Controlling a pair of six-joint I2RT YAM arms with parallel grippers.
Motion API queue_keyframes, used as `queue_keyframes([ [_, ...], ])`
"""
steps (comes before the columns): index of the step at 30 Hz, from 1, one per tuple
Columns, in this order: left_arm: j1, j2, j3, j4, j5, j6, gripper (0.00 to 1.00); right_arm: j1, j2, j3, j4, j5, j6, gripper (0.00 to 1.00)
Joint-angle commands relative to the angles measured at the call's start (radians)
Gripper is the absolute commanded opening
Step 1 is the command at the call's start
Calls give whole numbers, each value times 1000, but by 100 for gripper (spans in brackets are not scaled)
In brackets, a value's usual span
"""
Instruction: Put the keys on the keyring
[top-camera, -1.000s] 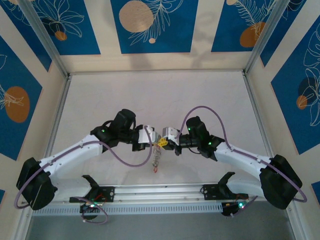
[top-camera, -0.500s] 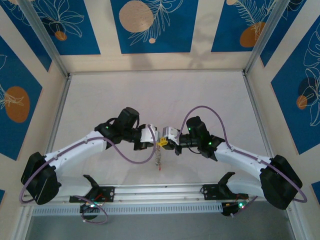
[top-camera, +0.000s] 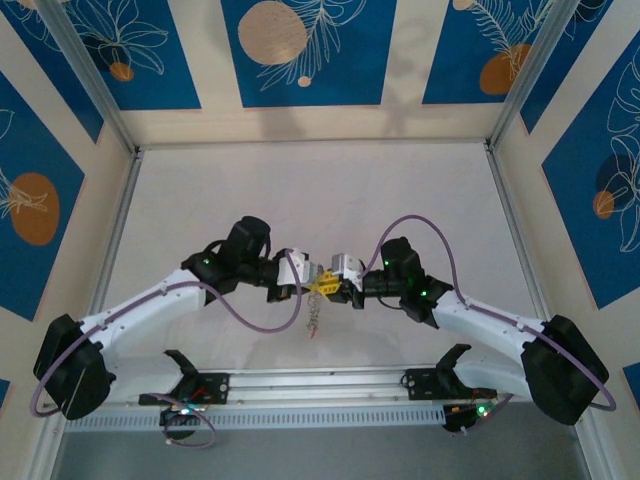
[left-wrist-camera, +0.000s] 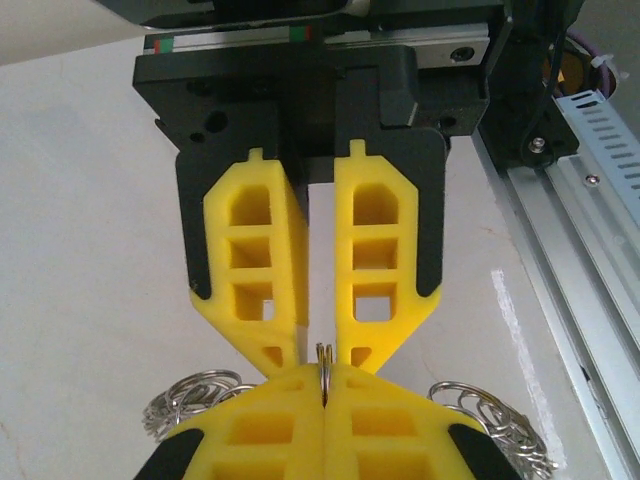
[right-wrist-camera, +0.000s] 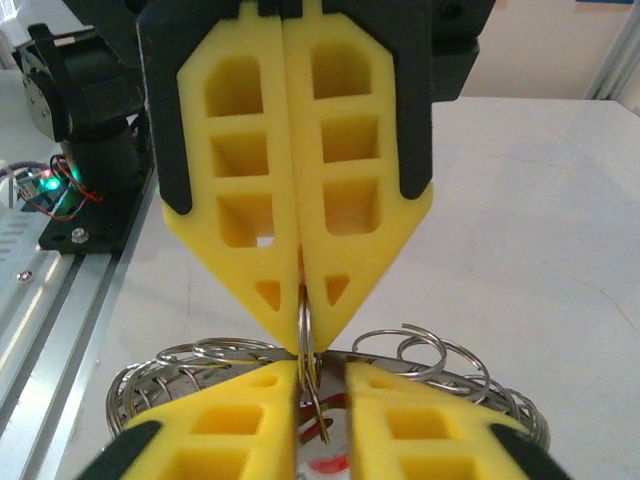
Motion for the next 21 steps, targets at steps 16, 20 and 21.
queue_keyframes([
  [16, 7, -89, -52, 30, -114, -24, 0, -50, -136, -63, 86, -6, 59, 0],
  [20, 7, -65, -35, -59, -135, -10, 0, -76, -189, -71, 85, -11, 77, 0],
  [21, 7, -57, -29, -80, -131, -3, 0, -80, -195, -69, 80, -18, 79, 0],
])
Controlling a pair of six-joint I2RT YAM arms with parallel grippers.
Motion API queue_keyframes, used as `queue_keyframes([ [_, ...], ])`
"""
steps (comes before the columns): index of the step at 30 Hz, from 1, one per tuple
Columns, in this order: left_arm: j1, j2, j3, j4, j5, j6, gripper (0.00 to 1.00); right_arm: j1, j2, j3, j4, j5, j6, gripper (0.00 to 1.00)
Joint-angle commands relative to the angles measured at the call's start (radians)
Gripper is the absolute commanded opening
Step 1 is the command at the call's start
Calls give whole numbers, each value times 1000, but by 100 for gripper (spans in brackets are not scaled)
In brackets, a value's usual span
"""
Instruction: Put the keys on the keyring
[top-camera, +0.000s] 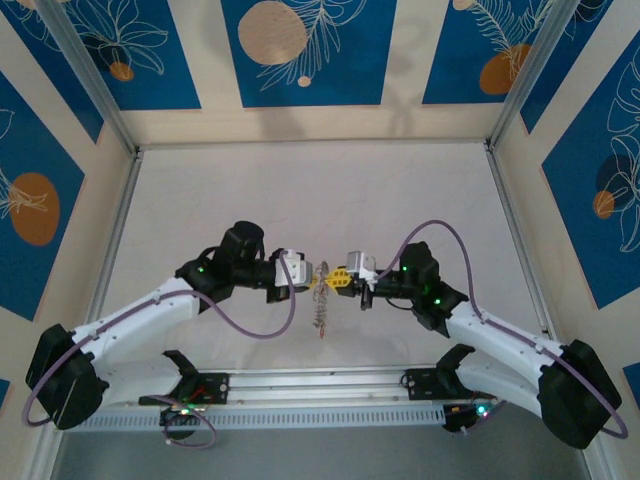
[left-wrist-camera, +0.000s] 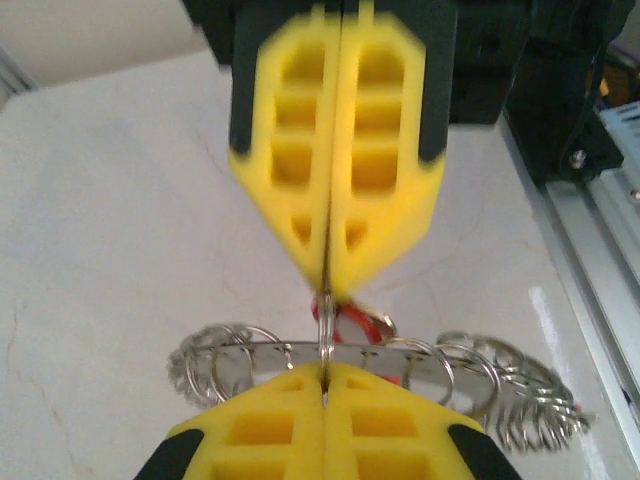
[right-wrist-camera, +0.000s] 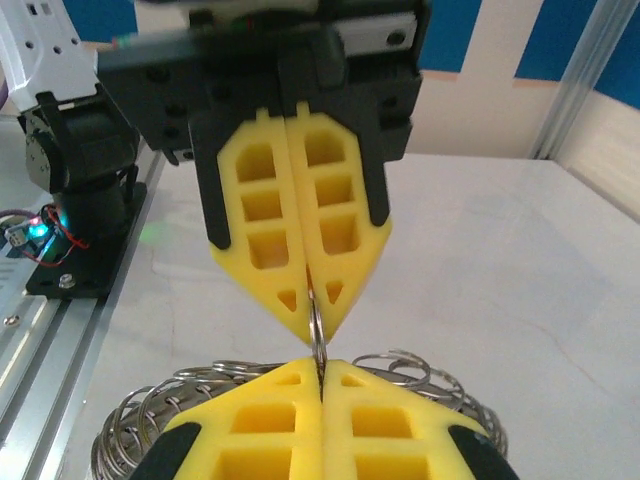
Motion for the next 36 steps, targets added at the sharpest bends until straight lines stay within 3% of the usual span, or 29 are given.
queue_keyframes([
  [1, 12, 12, 29, -150, -57, 33, 0, -31, -43, -5, 6, -21, 26, 0],
  [8, 14, 10, 29, -86, -29, 3, 0, -32, -19, -1, 0, -47, 28, 0],
  [11, 15, 2, 25, -56, 2, -12, 0, -32, -19, -16, -4, -39, 11, 20],
  [14, 16, 0, 28, -52, 19, -13, 0, -25, -1, 4, -65, -63, -6, 28],
  [27, 15, 10, 14, 1, 88, -26, 0, 30, 112, 29, -26, -46, -28, 33],
  [32, 15, 7, 11, -1, 79, -22, 0, 27, 108, 1, -8, -43, 14, 45],
  [36, 15, 6, 10, 7, 87, -31, 0, 29, 90, -48, 41, -22, 52, 47],
])
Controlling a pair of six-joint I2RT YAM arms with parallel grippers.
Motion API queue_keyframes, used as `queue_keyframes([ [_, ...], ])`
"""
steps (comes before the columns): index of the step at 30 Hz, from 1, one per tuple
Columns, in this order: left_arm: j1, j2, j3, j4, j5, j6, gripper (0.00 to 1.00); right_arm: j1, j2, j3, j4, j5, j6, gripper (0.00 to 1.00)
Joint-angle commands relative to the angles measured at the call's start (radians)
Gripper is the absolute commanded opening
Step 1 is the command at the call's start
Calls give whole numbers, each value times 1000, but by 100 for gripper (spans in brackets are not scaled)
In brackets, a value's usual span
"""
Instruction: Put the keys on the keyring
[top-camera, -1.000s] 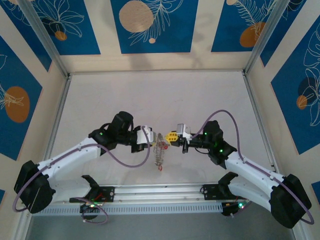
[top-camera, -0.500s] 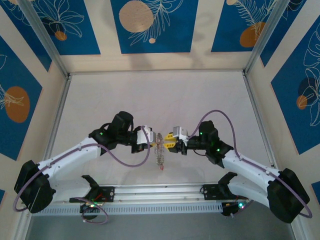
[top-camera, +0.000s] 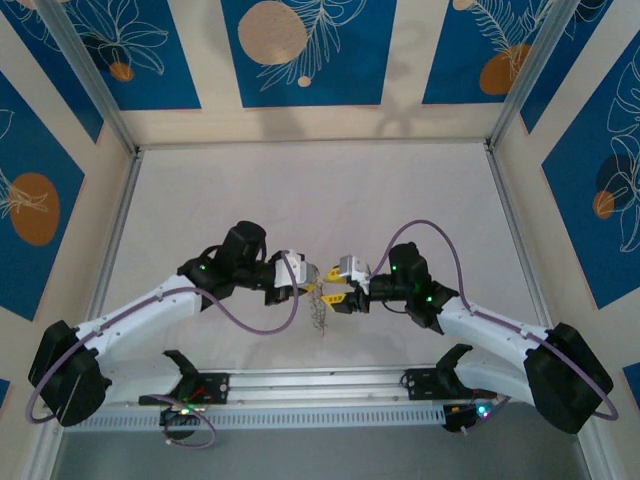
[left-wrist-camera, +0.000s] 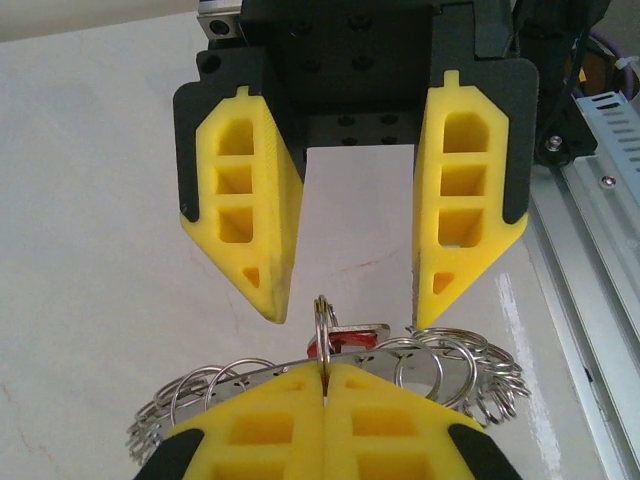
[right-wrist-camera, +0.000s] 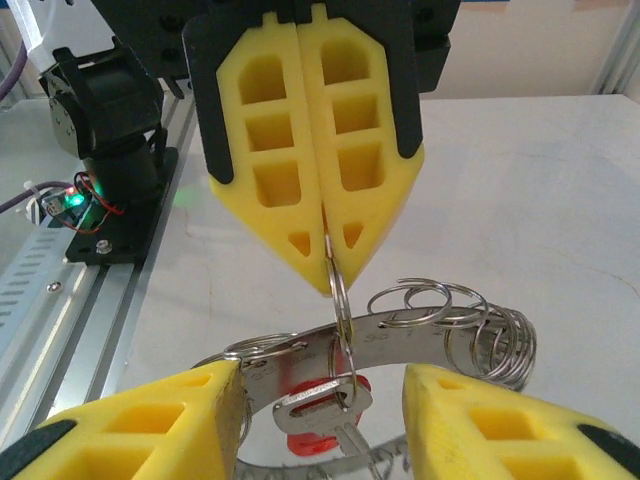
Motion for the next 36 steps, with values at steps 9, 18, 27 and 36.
queue_keyframes([
  [9, 7, -7, 6, 53, 69, -15, 0, 21, -35, -109, 112, 98, 54, 39],
  [18, 7, -2, 10, 52, 71, -22, 0, 83, 19, -127, 216, 184, 7, 34],
  [27, 7, -11, 9, 51, 74, -18, 0, 118, 76, -135, 267, 208, -15, 42],
  [36, 7, -18, 6, 47, 67, -18, 0, 130, 108, -163, 380, 266, 0, 40],
])
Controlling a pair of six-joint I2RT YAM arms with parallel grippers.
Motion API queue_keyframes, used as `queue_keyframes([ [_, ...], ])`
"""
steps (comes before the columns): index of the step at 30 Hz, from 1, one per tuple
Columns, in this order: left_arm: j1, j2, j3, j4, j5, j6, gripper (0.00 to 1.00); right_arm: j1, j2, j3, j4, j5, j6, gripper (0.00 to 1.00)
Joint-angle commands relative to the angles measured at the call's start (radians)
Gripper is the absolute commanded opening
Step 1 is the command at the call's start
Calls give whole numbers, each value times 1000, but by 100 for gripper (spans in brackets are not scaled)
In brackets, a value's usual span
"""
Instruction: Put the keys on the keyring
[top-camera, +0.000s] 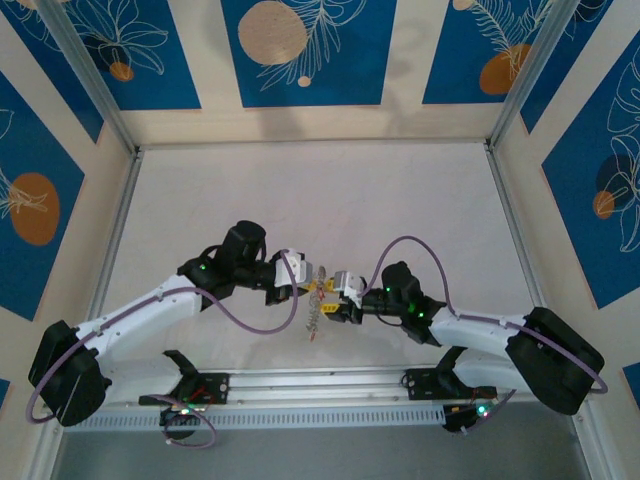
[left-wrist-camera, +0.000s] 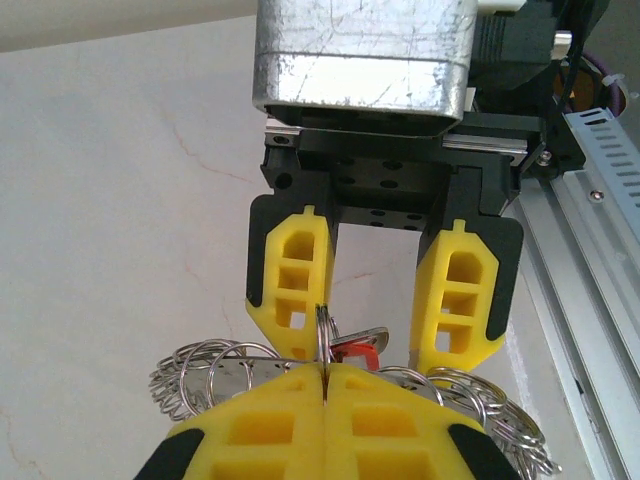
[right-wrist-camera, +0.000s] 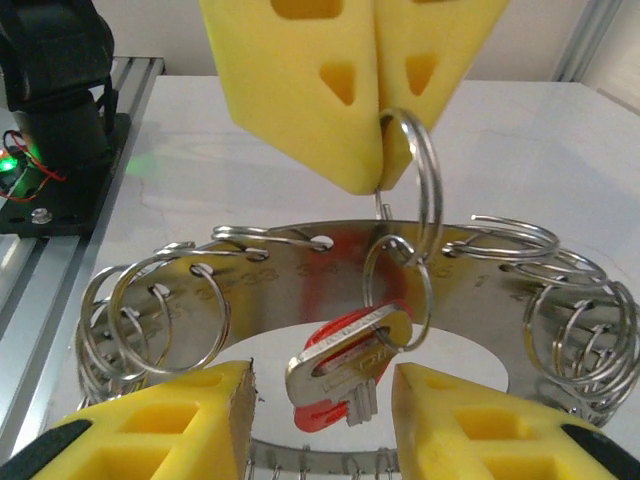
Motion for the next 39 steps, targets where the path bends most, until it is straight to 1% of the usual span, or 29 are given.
queue_keyframes([
  [1, 7, -19, 6, 31, 41, -1, 0, 10, 7, -27, 97, 49, -2, 39],
  [7, 7, -18, 3, 36, 30, -10, 0, 42, -2, -26, 92, 125, -41, 24],
  [10, 7, -18, 3, 40, 21, -17, 0, 71, -2, -26, 97, 201, -73, 16],
  [12, 7, -17, 2, 45, 13, -26, 0, 83, -4, -37, 127, 246, -81, 13],
  [14, 7, -17, 0, 47, 4, -31, 0, 85, -11, -45, 139, 263, -83, 9],
  [17, 7, -16, 0, 46, -22, -35, 0, 87, -38, -45, 105, 268, -91, 3],
  [21, 6, -11, -1, 33, -59, -29, 0, 88, -83, -51, 65, 286, -97, 0],
  [27, 0, -1, -3, 12, -93, -4, 0, 84, -164, -40, -38, 333, -114, 0],
  [32, -12, 13, 1, 3, -115, -1, 0, 68, -239, 15, -191, 339, -133, 0],
  [34, -18, 19, 5, -1, -120, 1, 0, 56, -257, 48, -267, 322, -141, 0],
  [39, -30, 28, 10, -2, -121, 3, 0, 41, -258, 131, -425, 300, -167, 0],
])
